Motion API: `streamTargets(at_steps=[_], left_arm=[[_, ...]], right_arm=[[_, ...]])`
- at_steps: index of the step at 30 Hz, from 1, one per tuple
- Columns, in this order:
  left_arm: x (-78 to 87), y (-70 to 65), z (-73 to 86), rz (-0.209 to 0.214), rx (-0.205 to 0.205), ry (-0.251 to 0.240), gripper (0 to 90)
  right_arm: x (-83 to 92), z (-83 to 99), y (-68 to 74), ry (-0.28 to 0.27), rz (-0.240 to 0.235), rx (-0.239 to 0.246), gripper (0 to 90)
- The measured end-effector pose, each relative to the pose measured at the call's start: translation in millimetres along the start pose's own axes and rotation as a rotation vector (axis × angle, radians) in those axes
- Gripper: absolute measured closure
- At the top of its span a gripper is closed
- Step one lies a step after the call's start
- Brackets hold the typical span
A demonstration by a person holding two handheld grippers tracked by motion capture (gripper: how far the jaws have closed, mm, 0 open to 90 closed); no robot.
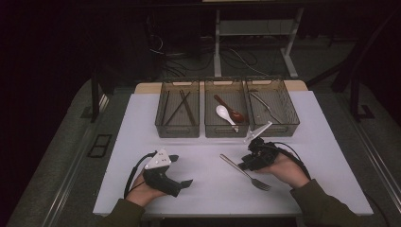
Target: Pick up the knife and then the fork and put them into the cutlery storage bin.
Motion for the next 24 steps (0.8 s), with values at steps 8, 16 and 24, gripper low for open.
streamTargets(at_steps=[8,16,24], left_arm=[[-0.4,-0.5,0.1,0.003,-0.001,0.006,0.0],[-1.2,-0.6,0.3,0.003,0.0,0.007,0.0],[-2.2,-0.9,0.4,0.006,-0.002,0.007,0.0]], right_arm=[[-2.6,11.9,6.8,0.102,0.011,0.016,66.4],[-11.9,16.2,8.8,0.18,0.037,0.061,70.8],[-13.6,14.7,10.3,0.218,0.074,0.116,77.6]])
Point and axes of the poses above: each handheld gripper's, and its own axes: x roughly backward along the jaws, z roughly out of its underside, y roughly to its left, the point moved 7 cm from there along -x, roughly forward along the jaws, and after that the axes turned 10 degrees about z, right-handed, at the moved point
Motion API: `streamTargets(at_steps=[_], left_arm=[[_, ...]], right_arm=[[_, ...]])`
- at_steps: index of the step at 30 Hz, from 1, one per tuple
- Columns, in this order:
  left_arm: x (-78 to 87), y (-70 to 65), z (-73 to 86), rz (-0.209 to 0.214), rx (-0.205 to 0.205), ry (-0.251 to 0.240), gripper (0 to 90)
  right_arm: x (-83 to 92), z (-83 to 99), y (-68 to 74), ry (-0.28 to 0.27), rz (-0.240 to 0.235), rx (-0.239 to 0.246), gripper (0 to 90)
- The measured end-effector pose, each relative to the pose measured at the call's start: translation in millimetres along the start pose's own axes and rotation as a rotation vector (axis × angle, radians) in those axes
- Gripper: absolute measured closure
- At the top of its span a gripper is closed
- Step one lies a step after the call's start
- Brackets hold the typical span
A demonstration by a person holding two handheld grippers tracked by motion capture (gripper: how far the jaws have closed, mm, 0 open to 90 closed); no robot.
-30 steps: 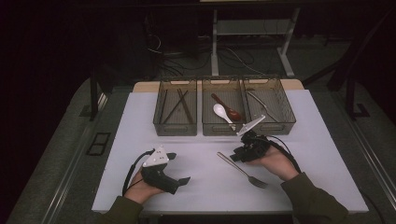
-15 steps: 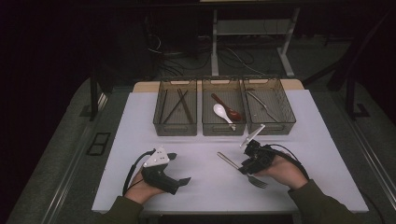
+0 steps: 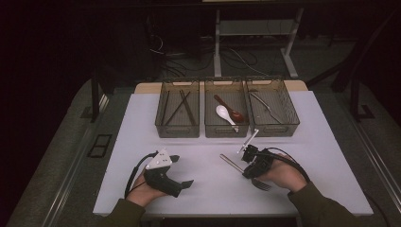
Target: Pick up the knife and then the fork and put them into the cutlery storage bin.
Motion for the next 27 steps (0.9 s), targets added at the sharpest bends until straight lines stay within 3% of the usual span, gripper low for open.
streamTargets(at_steps=[10,23,27], left_arm=[[-0.1,-0.1,0.0,-0.001,0.0,0.001,0.0],[-0.1,0.2,0.0,-0.001,0.001,-0.001,0.0],[-1.2,-0.2,0.4,0.0,0.003,0.003,0.0]], right_arm=[[0.0,-3.6,3.6,0.055,0.049,0.043,82.6],[0.0,-4.5,5.5,0.053,0.059,0.098,83.6],[-0.8,-6.5,5.0,0.082,0.055,0.104,82.6]])
Point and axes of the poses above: each handheld gripper's, and its own axes: x roughly backward along the jaws, z roughly out of its underside, y roughly to its left, the point moved 7 cm from there along -x, roughly forward along the jaws, and after that the axes turned 10 degrees about z, right-handed, at the moved point
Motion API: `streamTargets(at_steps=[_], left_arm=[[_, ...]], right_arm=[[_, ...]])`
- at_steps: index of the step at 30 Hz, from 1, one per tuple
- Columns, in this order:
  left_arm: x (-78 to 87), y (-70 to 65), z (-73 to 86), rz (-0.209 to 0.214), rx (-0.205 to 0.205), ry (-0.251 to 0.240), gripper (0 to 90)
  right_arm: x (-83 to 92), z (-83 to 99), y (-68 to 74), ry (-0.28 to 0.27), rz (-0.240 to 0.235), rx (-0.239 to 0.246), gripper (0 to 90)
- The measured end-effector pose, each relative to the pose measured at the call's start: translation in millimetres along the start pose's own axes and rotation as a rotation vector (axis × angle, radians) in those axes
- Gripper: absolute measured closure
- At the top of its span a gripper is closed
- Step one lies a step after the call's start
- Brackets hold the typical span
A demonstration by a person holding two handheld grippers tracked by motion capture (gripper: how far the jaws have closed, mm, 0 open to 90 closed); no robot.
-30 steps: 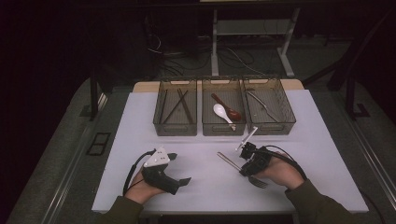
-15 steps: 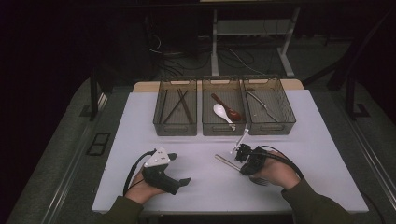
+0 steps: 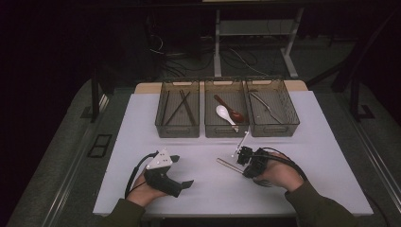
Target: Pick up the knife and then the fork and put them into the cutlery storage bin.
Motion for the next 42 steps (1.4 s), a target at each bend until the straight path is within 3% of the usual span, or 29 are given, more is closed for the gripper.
streamTargets(at_steps=[5,8,11,17,28,42], left_arm=[[0.0,-0.5,-0.3,-0.001,0.0,-0.002,0.0],[0.6,0.1,-0.2,-0.001,-0.002,-0.002,0.0],[0.9,0.3,-0.3,-0.001,-0.002,-0.005,0.0],[0.9,0.4,-0.3,-0.001,-0.002,-0.004,0.0],[0.8,0.7,0.2,-0.003,-0.005,0.001,0.0],[0.1,0.2,0.3,-0.002,-0.001,0.001,0.0]], right_arm=[[-0.7,-2.5,-0.6,0.041,0.02,0.026,84.8],[0.2,-2.3,-0.9,0.027,0.023,0.026,85.0],[4.7,-4.1,-4.1,-0.015,0.008,-0.006,85.0],[18.3,-3.8,-22.7,-0.139,0.008,-0.073,84.9],[45.6,2.4,-56.3,-0.417,-0.002,-0.246,84.8],[65.5,20.5,-105.2,-0.67,0.095,-0.449,84.8]])
Point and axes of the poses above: each handheld gripper's, and its own axes: x roughly backward along the jaws, z roughly out of its underside, y roughly to its left, the point moved 7 cm from there along -x, roughly forward along the jaws, and after that the axes turned 10 degrees about z, right-handed, at the moved point
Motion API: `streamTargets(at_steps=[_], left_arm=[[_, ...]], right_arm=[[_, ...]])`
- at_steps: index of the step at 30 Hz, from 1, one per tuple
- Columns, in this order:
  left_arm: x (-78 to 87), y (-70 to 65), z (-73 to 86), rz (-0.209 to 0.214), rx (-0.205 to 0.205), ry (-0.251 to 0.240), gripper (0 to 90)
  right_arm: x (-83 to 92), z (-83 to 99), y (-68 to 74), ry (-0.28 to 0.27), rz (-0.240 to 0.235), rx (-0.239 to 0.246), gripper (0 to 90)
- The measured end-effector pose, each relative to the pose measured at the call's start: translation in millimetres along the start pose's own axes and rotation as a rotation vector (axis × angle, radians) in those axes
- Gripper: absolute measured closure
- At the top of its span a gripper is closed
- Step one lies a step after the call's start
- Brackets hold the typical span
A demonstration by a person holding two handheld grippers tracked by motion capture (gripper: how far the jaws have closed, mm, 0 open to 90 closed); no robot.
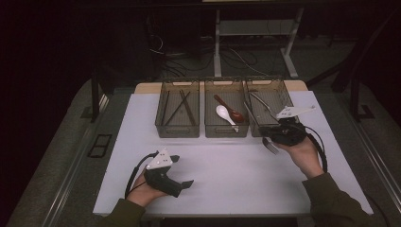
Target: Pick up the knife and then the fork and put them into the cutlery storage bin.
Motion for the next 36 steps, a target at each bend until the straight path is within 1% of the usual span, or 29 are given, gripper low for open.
streamTargets(at_steps=[2,7,14,16,25,36], left_arm=[[-0.1,0.1,0.1,0.0,0.0,0.001,0.0],[-0.9,0.5,0.4,0.0,-0.001,0.002,0.0],[-1.4,0.6,0.7,0.001,0.002,0.003,0.0],[-1.5,0.7,0.7,0.001,0.003,0.004,0.0],[-1.2,0.8,0.4,-0.001,0.006,0.0,0.0],[-1.2,0.6,0.3,0.0,0.001,0.001,0.0]], right_arm=[[2.2,-1.5,-7.5,-0.032,0.012,-0.023,84.8],[7.0,-4.2,-24.2,-0.084,0.037,-0.062,84.8],[8.7,-12.1,-43.1,-0.144,0.066,-0.097,84.8],[8.4,-14.8,-46.7,-0.16,0.077,-0.095,84.8],[7.8,-24.8,-62.4,-0.191,0.112,-0.11,84.8],[-3.3,-35.8,-90.7,-0.16,0.161,-0.122,84.8]])
Point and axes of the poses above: each handheld gripper's, and its own axes: x roughly backward along the jaws, z roughly out of its underside, y roughly to its left, the point moved 7 cm from there along -x, roughly forward along the jaws, and after that the axes turned 10 degrees about z, right-handed, at the moved point
